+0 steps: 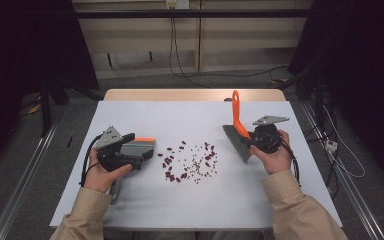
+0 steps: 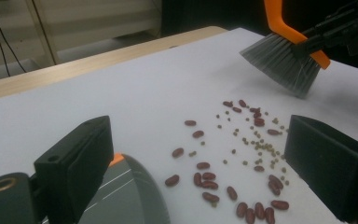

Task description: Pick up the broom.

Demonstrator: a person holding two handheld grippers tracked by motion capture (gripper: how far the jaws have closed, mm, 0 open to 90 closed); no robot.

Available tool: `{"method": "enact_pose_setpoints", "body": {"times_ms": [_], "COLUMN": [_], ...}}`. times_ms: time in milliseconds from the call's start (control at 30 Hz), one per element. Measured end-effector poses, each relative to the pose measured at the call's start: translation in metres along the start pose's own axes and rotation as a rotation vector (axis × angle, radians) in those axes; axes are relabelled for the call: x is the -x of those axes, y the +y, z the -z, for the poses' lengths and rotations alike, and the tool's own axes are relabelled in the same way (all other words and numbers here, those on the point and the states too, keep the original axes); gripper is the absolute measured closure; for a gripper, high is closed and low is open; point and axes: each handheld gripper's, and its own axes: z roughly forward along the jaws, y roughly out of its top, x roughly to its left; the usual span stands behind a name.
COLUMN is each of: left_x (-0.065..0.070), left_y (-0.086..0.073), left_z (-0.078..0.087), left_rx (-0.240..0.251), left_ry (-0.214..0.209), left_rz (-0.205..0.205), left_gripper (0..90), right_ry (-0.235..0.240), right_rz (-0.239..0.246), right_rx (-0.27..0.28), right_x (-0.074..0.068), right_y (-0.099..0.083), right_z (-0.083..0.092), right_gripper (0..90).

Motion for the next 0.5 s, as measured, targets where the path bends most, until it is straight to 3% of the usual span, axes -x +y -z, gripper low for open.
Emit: {"method": "enact_pose_setpoints", "body": {"times_ms": [500], "left_x": [-0.005], "left_y": [-0.011], "left_z": [0.005], "left_rx": [0.005], "left_ry": [0.015], "left_rz": [0.022], "left_gripper": [7.9], "right_ry": [0.009], "right_rz": [-0.012], "right_rx": [0.052], "right_x": [-0.014], "right_y": [-0.003], "right_z": [-0.032], "right_gripper": [69.4]}}
